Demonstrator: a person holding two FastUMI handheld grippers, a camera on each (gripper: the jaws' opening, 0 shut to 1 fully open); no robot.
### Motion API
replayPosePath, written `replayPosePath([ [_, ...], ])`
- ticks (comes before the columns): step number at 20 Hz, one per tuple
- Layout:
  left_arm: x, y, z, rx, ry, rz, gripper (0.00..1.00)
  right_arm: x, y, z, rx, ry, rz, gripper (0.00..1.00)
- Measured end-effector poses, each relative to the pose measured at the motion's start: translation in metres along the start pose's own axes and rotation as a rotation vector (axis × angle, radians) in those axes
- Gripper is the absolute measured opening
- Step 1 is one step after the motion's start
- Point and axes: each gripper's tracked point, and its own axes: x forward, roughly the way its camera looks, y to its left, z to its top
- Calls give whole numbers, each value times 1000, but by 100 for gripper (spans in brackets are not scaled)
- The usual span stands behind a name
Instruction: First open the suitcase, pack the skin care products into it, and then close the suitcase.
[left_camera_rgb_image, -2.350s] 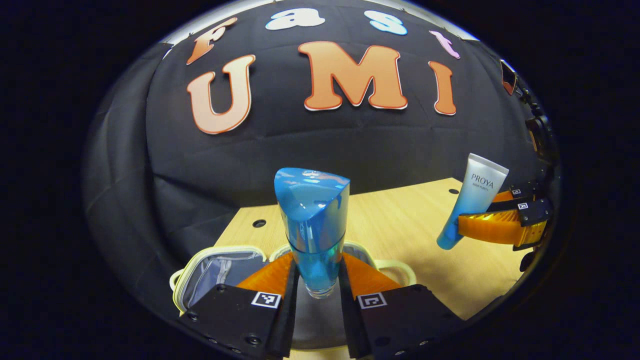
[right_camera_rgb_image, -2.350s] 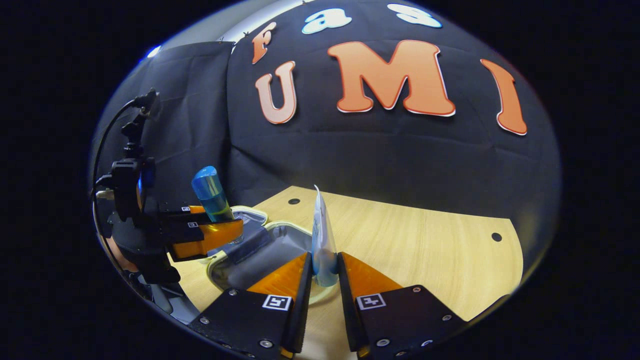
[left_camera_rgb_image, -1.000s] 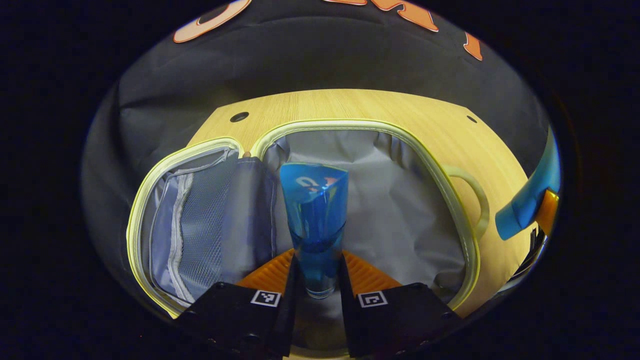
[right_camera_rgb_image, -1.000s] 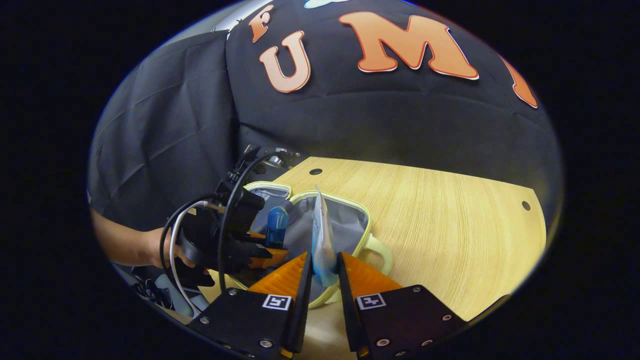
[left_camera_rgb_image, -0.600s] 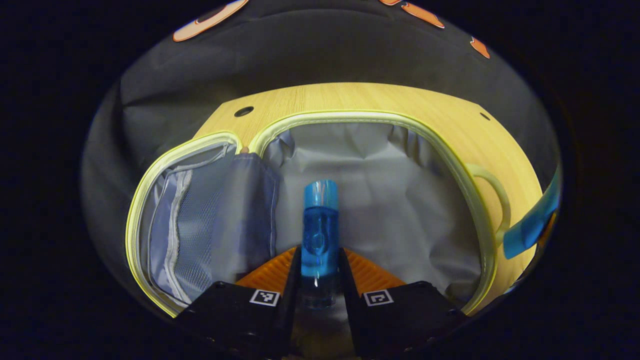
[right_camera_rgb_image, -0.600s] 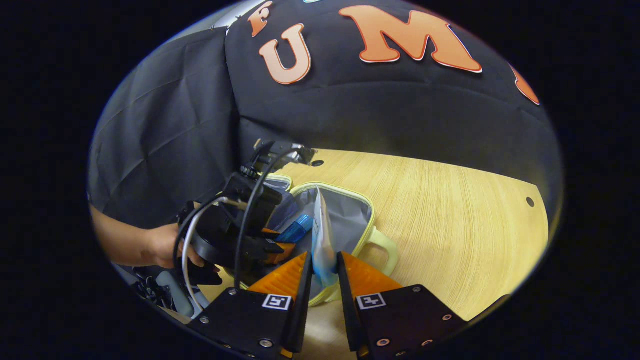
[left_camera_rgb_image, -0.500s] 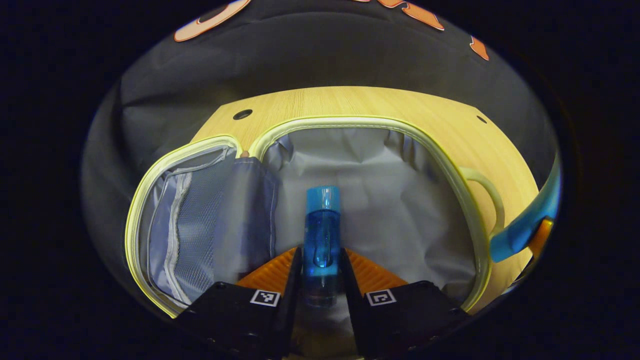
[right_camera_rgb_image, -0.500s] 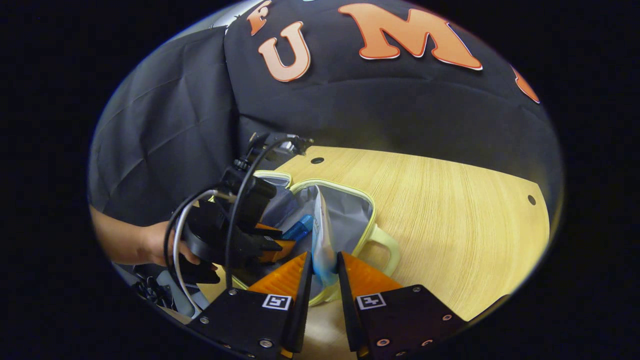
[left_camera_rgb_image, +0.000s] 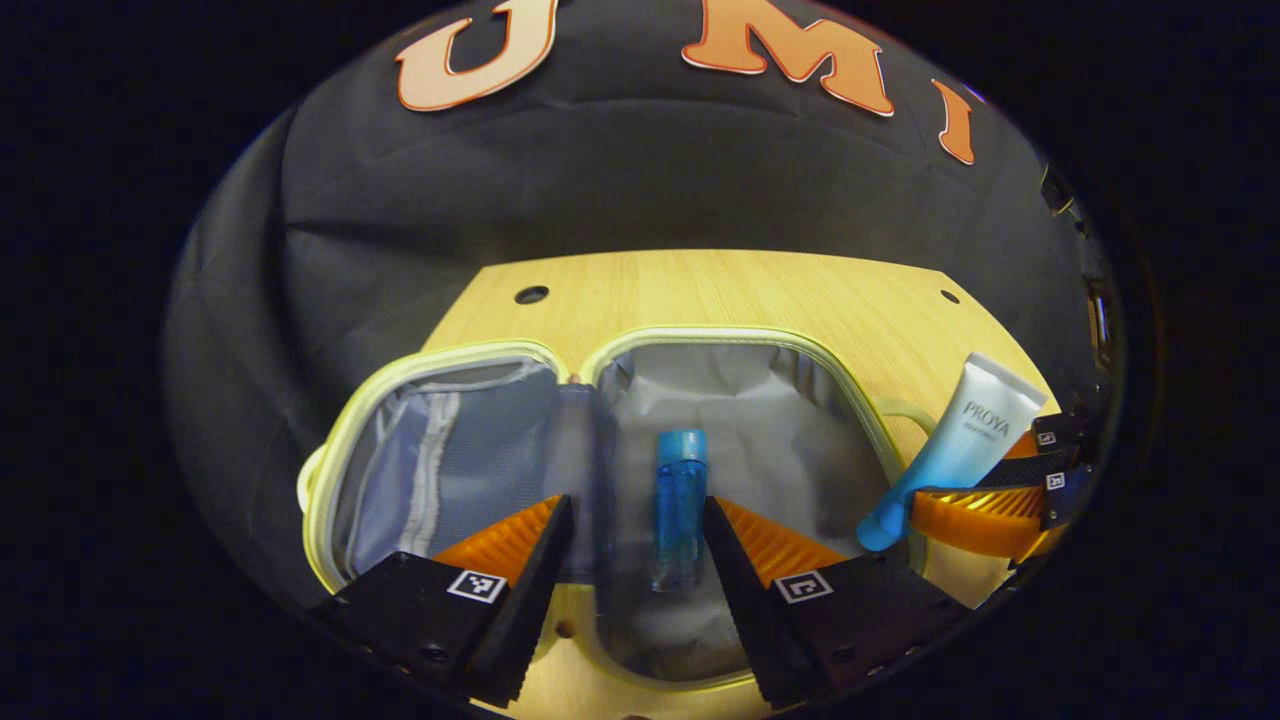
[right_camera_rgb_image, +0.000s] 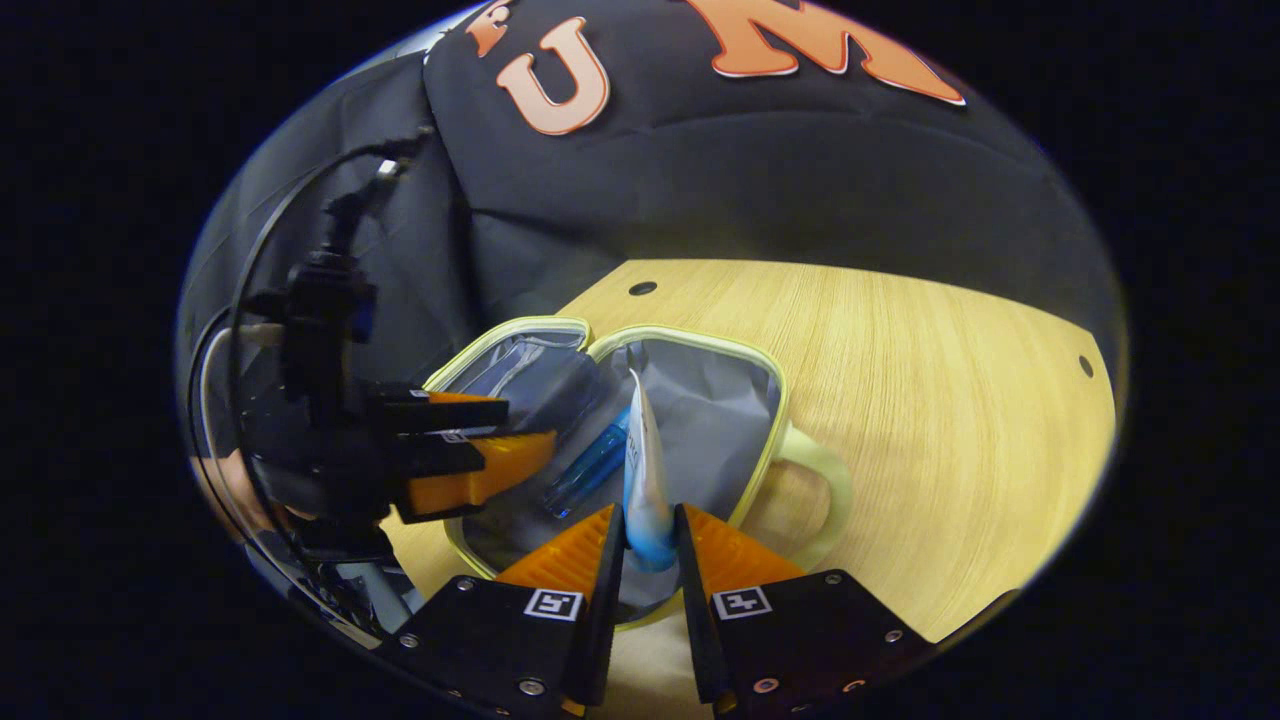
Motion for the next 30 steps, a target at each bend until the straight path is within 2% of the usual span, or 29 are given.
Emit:
replayPosePath([
  [7,-40,59,2,-77,-57,102,82,27,1,-14,74,100,-17,34],
  [11,-50,94,-9,-145,-50,168,82,43,3,-17,190,166,-31,35],
  [12,-52,102,-11,-161,-51,185,82,45,4,-16,210,169,-33,31],
  [13,-55,110,-14,-175,-52,200,82,48,3,-13,215,162,-43,37],
  [16,-63,133,-15,-225,-81,266,82,42,3,-10,216,153,-39,43],
  [18,-67,147,-14,-266,-102,297,93,32,-1,-4,208,129,-43,52],
  [19,-69,153,-14,-289,-108,303,96,25,-4,1,201,109,-51,59],
  [22,-66,176,-20,-351,-115,329,97,7,-15,12,193,58,-100,78],
  [23,-64,185,-23,-373,-119,333,98,1,-22,16,193,40,-128,89],
  [25,-65,203,-29,-420,-125,341,98,-17,-33,26,196,-4,-172,95],
  [30,-61,253,-43,-607,-135,326,97,-68,-51,60,206,-150,-258,95],
])
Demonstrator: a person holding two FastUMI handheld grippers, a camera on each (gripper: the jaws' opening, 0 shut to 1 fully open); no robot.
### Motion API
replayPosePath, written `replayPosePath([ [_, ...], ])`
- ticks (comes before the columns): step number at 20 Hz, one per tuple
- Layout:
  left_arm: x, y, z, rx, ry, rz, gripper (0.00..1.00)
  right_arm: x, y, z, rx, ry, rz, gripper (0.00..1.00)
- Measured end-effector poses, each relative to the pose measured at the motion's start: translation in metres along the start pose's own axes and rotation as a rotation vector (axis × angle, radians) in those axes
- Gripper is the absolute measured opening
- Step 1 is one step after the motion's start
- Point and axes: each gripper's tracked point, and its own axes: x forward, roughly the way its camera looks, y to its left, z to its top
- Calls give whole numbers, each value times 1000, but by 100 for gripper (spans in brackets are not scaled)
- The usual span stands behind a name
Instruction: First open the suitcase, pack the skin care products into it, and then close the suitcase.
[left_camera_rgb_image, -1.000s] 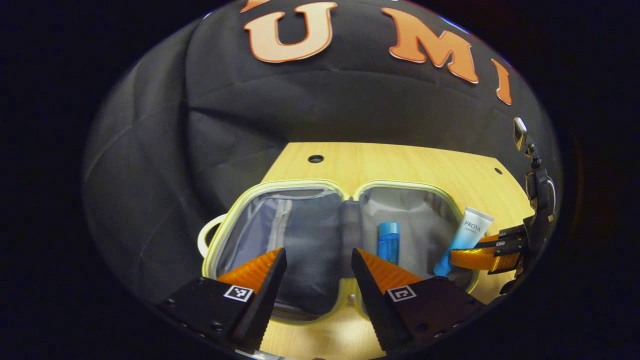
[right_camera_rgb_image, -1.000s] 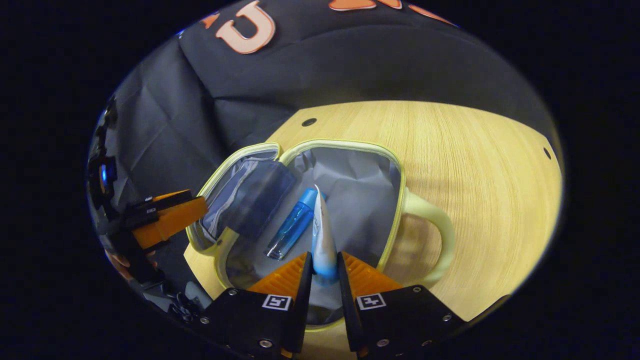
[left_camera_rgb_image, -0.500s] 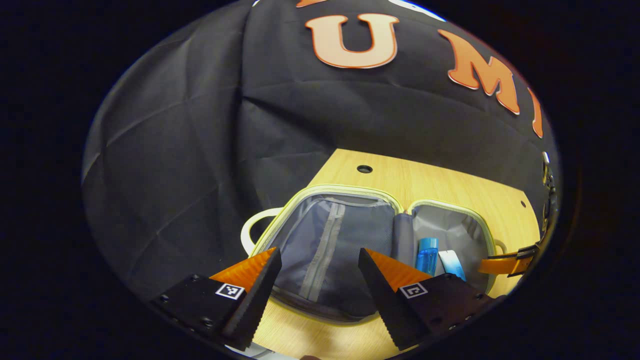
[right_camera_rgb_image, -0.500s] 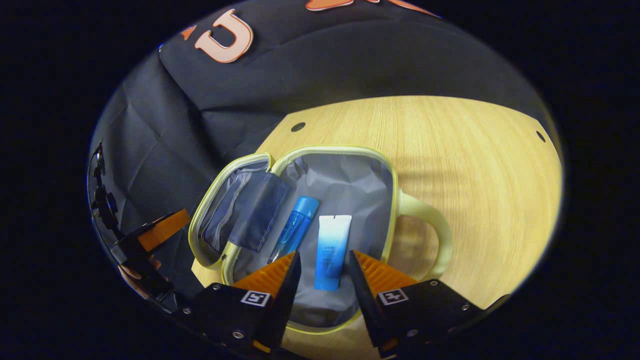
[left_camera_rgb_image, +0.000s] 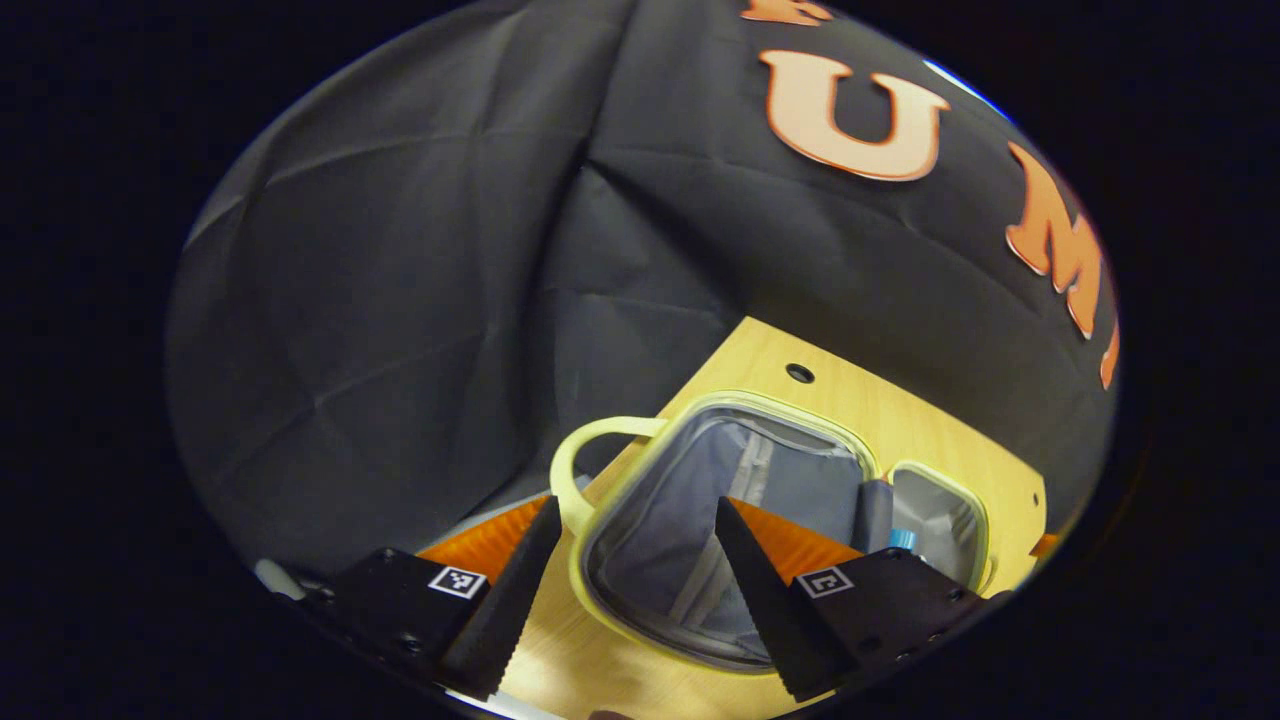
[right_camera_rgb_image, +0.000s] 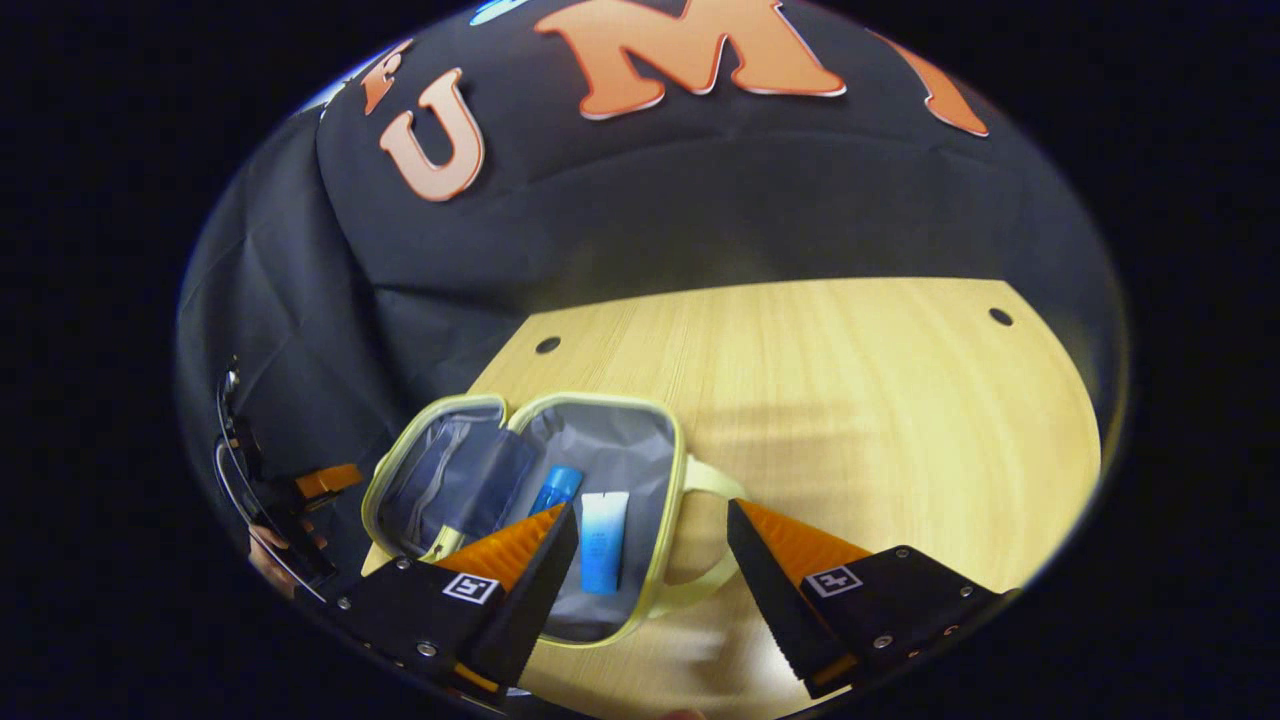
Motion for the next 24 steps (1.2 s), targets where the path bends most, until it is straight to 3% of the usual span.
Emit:
replayPosePath([
  [4,24,35,6,-88,20,12,97,-29,-22,28,0,-81,-59,96],
  [8,48,54,3,-241,77,-8,98,-54,-42,45,-10,-139,-121,95],
  [16,106,50,-16,-456,197,-102,94,-65,-55,39,-26,-123,-187,96],
  [17,111,50,-23,-480,233,-96,82,-66,-56,40,-29,-125,-191,96],
  [19,113,48,-25,-516,265,-110,83,-66,-53,36,-19,-121,-188,96],
  [22,119,44,-23,-495,259,-78,29,-66,-51,28,-29,-113,-189,96],
  [23,121,46,-28,-462,253,-76,27,-68,-51,27,-41,-113,-187,96],
  [24,121,41,-25,-411,240,-66,16,-68,-51,25,-53,-114,-188,96],
])
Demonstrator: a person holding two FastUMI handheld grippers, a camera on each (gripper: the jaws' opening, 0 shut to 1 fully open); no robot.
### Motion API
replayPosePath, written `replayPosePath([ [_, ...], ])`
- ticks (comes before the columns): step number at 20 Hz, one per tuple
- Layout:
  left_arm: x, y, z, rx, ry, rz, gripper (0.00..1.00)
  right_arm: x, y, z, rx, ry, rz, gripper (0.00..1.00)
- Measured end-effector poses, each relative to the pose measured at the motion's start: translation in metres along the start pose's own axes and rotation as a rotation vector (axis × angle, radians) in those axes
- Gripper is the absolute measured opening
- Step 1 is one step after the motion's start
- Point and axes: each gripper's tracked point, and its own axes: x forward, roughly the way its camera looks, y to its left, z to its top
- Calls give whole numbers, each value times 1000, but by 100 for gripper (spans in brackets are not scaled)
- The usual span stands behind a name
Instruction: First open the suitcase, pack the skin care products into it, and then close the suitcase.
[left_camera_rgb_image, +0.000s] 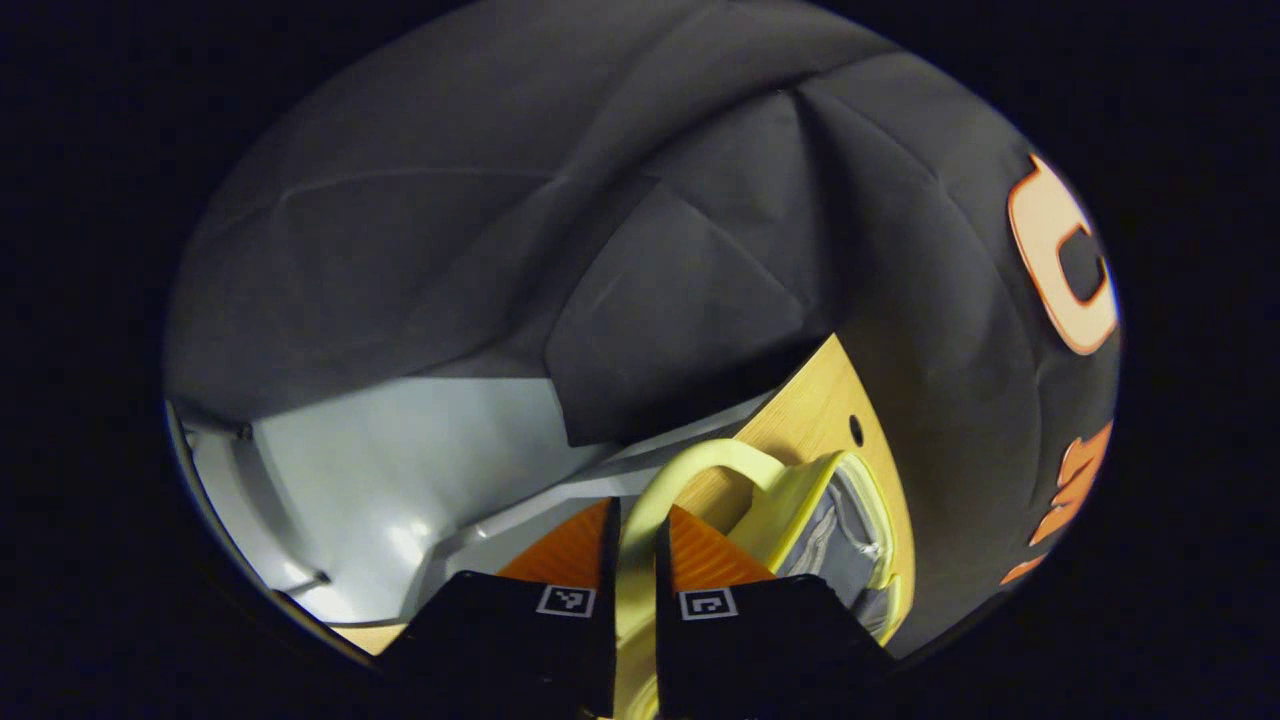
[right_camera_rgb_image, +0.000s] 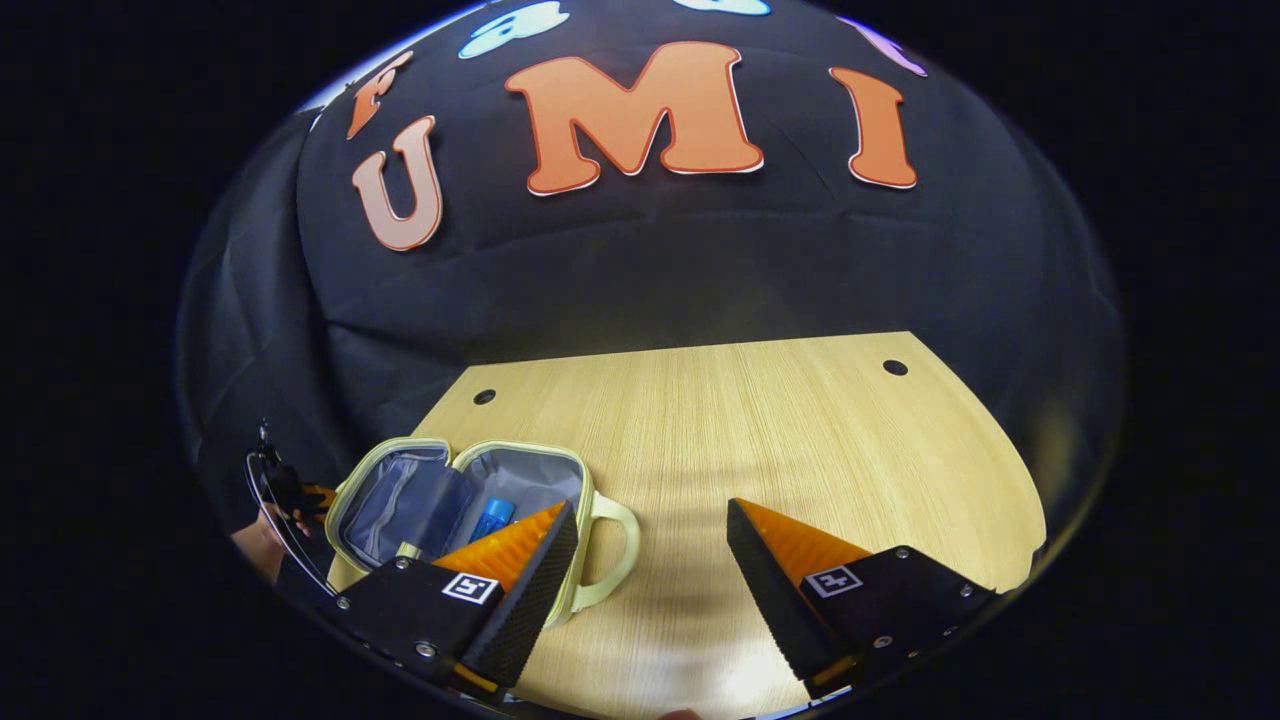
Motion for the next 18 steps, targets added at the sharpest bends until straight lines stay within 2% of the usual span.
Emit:
replayPosePath([
  [1,-14,-2,6,37,-15,2,16,-1,-2,0,-10,-2,-3,96],
  [3,-19,-14,10,97,-43,-24,7,-1,-4,-1,-11,-2,-3,96],
  [8,-80,-43,37,192,-158,-84,7,2,-3,5,2,-22,33,96],
  [13,-142,-87,42,316,-257,-136,6,3,1,11,3,-34,80,96],
  [18,-198,-147,27,361,-308,-253,6,-4,-1,19,6,-60,120,96],
])
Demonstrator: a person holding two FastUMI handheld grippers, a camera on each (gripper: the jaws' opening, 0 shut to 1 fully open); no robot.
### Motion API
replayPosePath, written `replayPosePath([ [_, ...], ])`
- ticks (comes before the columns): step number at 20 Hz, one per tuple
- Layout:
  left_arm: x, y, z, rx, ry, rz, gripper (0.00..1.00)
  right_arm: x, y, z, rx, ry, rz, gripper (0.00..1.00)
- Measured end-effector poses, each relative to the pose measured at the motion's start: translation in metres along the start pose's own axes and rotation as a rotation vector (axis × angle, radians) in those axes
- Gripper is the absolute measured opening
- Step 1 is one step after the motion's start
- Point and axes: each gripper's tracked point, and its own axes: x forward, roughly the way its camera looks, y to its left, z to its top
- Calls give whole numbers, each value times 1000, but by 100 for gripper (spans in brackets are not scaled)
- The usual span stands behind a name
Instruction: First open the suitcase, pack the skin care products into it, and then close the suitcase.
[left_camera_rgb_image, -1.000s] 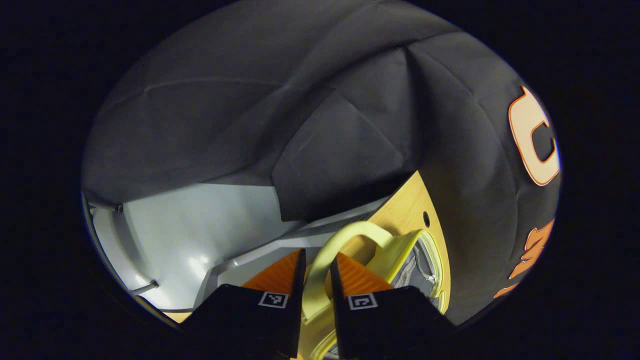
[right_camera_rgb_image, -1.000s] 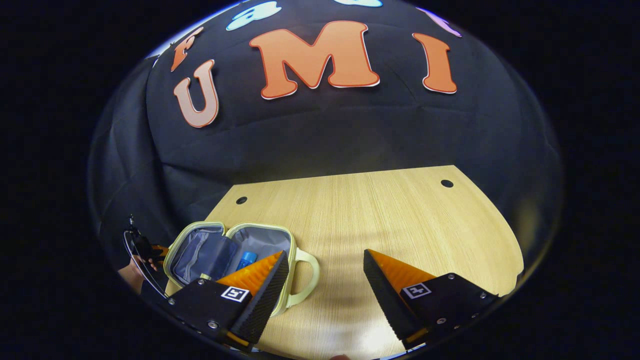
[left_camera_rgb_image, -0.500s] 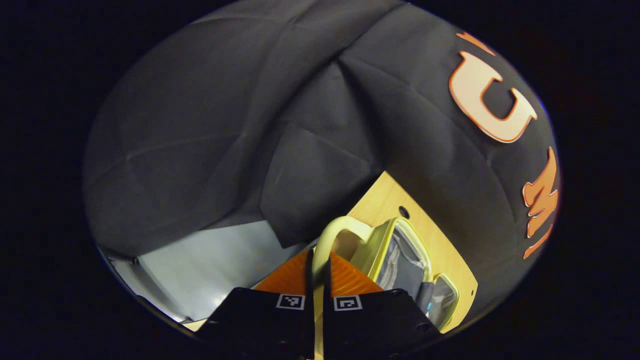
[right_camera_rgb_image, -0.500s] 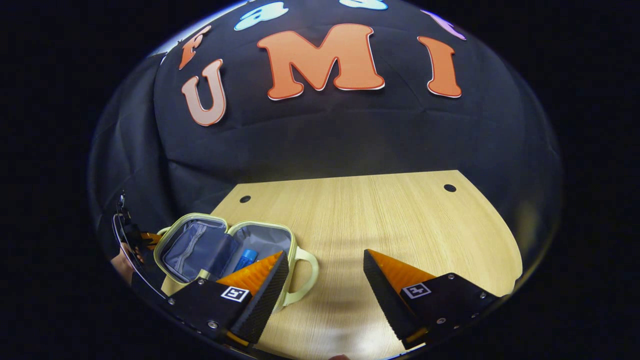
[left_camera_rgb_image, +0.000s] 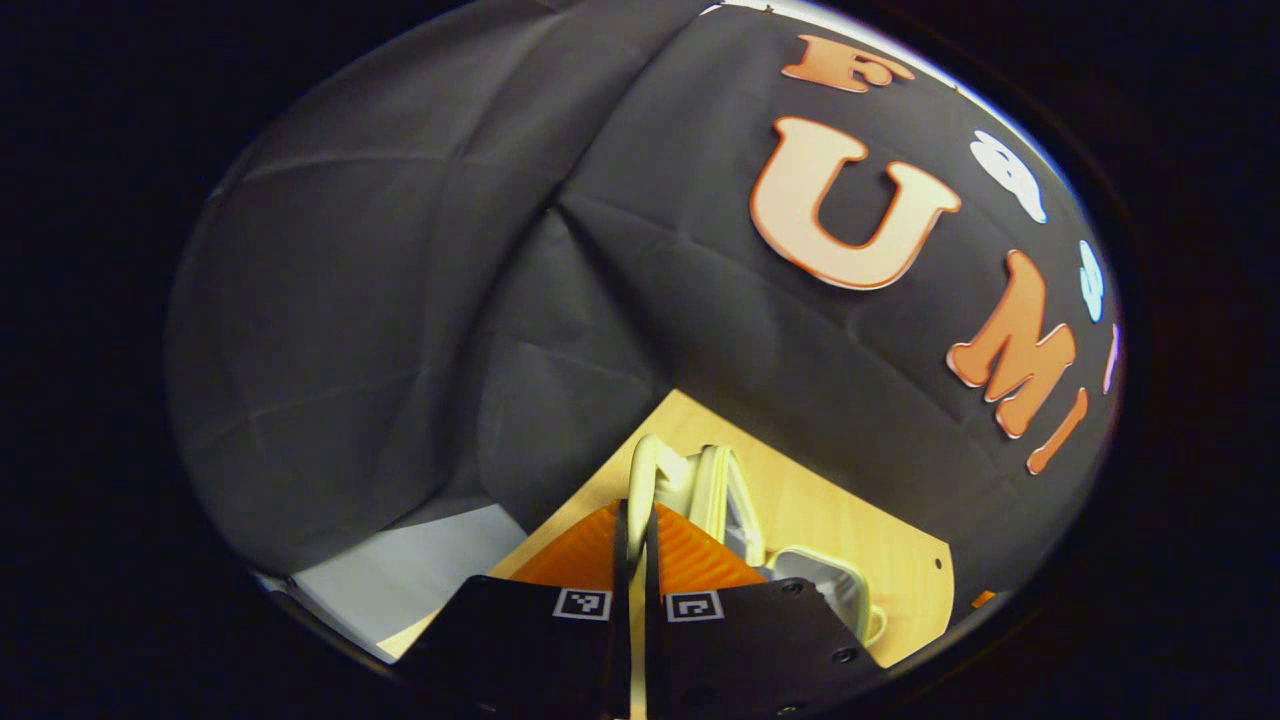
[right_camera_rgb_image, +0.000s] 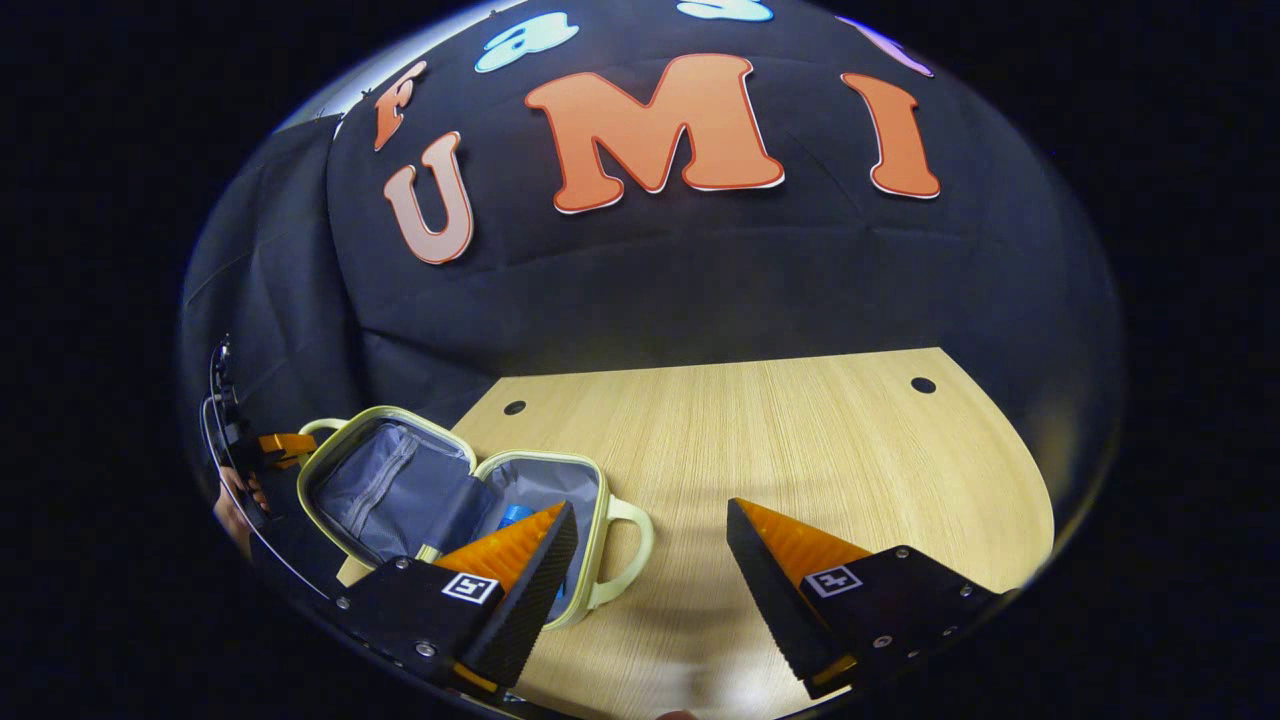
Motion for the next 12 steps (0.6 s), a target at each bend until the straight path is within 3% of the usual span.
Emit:
replayPosePath([
  [12,-57,-168,-10,132,-16,-262,6,-18,-29,3,6,-42,44,95],
])
